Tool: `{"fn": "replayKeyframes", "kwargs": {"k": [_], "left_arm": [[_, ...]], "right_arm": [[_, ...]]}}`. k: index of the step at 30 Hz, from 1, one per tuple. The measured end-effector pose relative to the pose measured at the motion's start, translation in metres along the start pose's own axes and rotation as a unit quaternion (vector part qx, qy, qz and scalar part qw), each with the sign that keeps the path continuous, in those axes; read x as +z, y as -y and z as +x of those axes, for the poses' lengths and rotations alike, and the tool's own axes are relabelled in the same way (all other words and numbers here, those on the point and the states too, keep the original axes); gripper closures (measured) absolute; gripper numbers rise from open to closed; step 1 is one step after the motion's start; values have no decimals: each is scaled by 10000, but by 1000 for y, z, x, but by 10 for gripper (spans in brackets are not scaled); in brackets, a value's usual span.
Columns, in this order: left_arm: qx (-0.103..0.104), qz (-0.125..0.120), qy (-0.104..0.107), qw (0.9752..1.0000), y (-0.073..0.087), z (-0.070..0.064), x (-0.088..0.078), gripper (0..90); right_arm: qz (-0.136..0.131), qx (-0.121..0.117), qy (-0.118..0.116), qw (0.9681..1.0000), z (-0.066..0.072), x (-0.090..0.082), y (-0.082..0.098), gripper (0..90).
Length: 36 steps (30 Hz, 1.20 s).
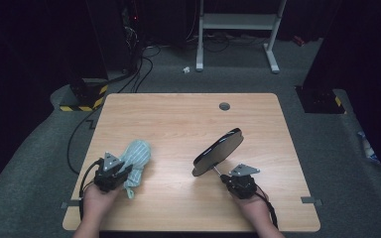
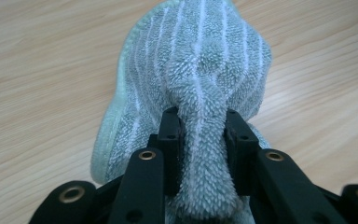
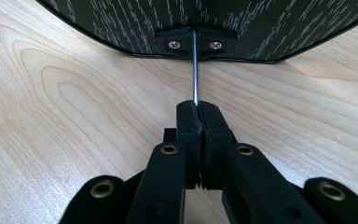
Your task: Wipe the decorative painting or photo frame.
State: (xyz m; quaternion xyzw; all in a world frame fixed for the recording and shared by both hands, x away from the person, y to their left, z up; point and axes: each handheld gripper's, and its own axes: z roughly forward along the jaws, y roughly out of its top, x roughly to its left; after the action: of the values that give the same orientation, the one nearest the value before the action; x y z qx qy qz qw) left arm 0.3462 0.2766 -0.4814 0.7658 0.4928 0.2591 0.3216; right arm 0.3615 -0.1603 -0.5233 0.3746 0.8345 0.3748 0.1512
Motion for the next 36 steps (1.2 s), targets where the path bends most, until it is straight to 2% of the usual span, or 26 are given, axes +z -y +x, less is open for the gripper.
{"fn": "replayKeyframes", "kwargs": {"k": [5,10,18,23,24,29,33,36], "left_arm": [[-2,261,-236,9994,2,12,11,715],[-165,461,-170,9987,5,19,20,691],[-319,392,-125,9986,9,22,18,585],[-346,270,-131,9990,11,21,14,516],[-336,236,-136,9991,11,21,12,502],[-441,-56,-98,9990,10,19,2,456],[-530,-239,4,9983,10,19,-7,429],[-515,-341,72,9981,10,17,-12,426]], "right_arm": [[5,19,-9,10000,0,0,0,874],[8,14,-18,10000,0,0,0,869],[1,22,-61,10000,2,0,0,787],[18,74,-112,9999,4,0,0,742],[-6,-22,-114,9999,3,0,0,729],[-4,-66,-146,9999,5,0,0,691],[9,-118,-150,9998,6,0,0,653],[11,-127,-204,9997,6,0,0,626]]}}
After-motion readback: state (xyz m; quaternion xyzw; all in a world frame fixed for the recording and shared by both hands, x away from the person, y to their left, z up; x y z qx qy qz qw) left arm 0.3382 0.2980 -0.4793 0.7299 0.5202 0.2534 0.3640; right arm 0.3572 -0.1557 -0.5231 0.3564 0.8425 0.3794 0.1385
